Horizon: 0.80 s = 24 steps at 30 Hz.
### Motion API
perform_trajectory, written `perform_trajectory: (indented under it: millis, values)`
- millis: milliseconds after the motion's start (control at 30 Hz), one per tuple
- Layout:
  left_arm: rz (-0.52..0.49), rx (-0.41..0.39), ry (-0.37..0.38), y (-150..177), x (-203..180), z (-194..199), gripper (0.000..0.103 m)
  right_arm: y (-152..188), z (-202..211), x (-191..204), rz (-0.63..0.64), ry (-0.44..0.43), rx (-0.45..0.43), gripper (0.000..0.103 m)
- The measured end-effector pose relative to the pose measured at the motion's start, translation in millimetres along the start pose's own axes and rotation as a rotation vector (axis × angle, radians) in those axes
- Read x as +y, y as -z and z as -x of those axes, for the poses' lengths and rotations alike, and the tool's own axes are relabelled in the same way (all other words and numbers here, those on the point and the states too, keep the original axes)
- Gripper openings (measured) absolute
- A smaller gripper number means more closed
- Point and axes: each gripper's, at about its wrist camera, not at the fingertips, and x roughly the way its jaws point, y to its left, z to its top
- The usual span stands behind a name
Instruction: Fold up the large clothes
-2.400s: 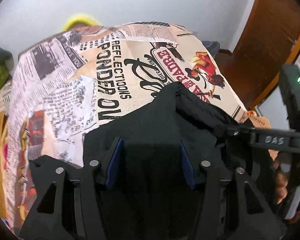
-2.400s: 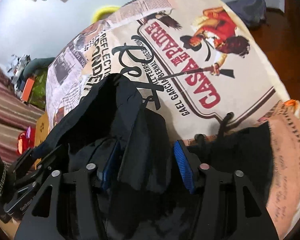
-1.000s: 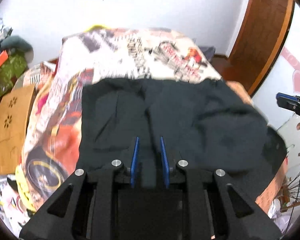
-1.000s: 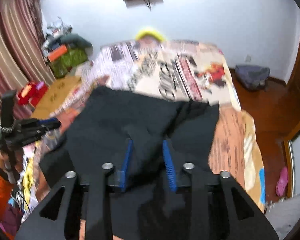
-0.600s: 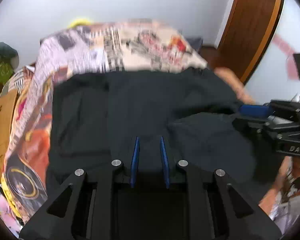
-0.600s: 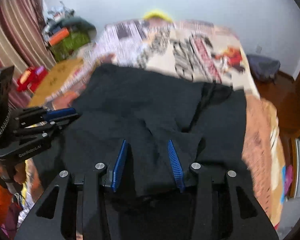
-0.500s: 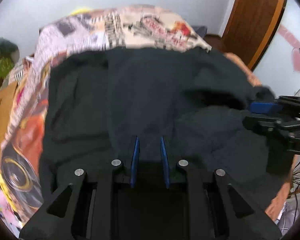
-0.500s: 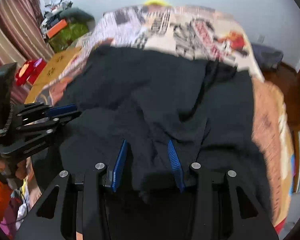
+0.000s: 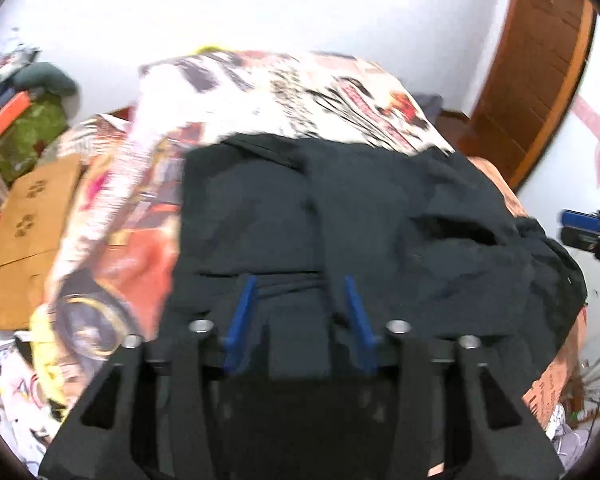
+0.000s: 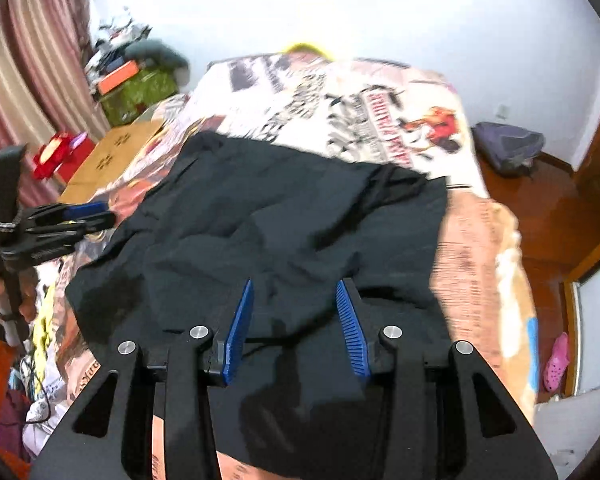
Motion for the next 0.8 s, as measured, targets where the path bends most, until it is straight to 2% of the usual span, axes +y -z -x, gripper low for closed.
perform_trajectory:
  millis: [133,300,433,600,700,800]
  values:
    - [0.077,-0.019,-0.09,10.5,48.8,23.6,0.052,5.6,16.3,-28.2,-0.059,0.072,-0.029,0.052]
    - [0.24,0.044,-0.105,39.5,110.7,27.6,0.053,17.3,20.4,-60.3,-0.155,0.118,-0.012,0.052]
    - [0.374,0.125,-0.051,80.0,148.1,13.5,0.054,32.6,9.4,-84.0,-0.254,0.111,0.037,0.052]
    - [0.533,0.215,0.061,125.0,170.3,-12.2,0.054,55.0,-7.3,-97.7,-0.33,0.093,0.12,0.052]
    - [0.598,0.229,0.166,141.3,168.3,-22.0,0.054,65.4,-11.7,-99.4,-0.347,0.074,0.151,0.052]
    - [0.608,0.217,0.184,145.3,163.9,-25.2,0.057,75.0,-18.4,-96.1,-0.355,0.05,0.183,0.052]
